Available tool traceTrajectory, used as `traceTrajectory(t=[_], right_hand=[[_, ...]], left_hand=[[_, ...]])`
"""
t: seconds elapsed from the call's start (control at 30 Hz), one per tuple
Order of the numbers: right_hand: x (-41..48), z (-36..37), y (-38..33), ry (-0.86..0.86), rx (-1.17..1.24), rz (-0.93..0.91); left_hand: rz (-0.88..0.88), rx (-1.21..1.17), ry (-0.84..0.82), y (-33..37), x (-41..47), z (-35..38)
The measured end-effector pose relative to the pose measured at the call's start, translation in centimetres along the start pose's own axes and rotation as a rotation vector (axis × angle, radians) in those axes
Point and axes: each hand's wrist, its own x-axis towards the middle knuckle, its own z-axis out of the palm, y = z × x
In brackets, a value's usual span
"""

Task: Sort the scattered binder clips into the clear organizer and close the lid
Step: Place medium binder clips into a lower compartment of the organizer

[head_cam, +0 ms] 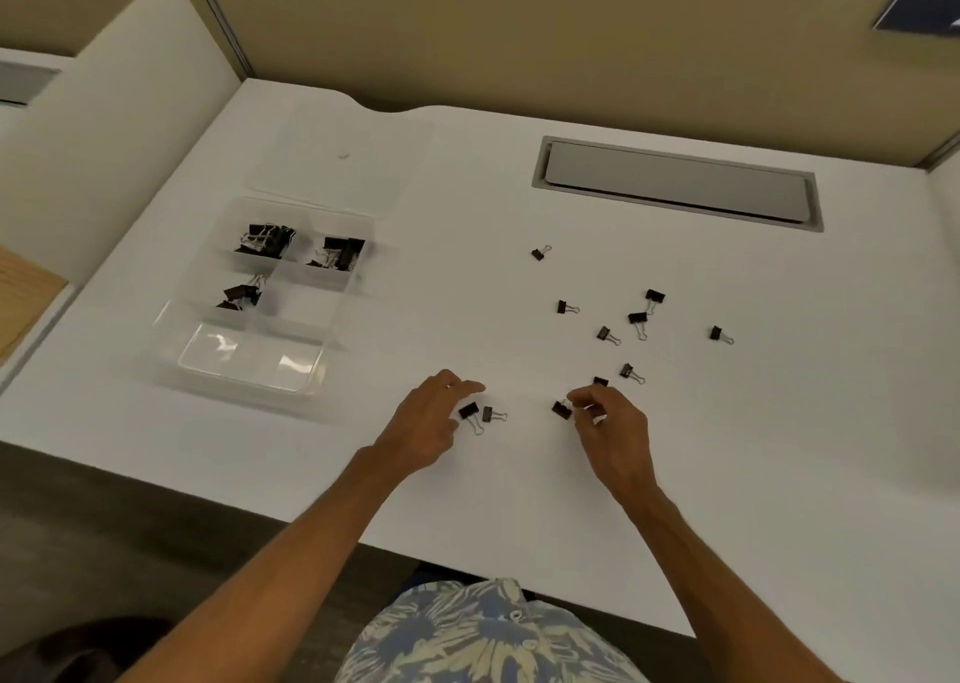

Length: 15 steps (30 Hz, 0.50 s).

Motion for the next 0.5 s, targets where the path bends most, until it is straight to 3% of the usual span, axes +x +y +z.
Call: traceTrajectory(t=[0.2,0.4,0.5], right_hand=[[-1.1,-0.7,1.2,0.051,-0.017,0.046],[-1.3,-0.3,0.8,-0.017,-0.136,0.022],[-0.8,0.0,0.6,-0.063,-0.247,-0.003]], left_hand=[[0.052,0.115,0.054,-0.7,1.1,0.8],[0.148,0.154,0.071,-1.6,0.6,0.5],[0.06,0.059,0.089,-1.7,-0.2,0.1]])
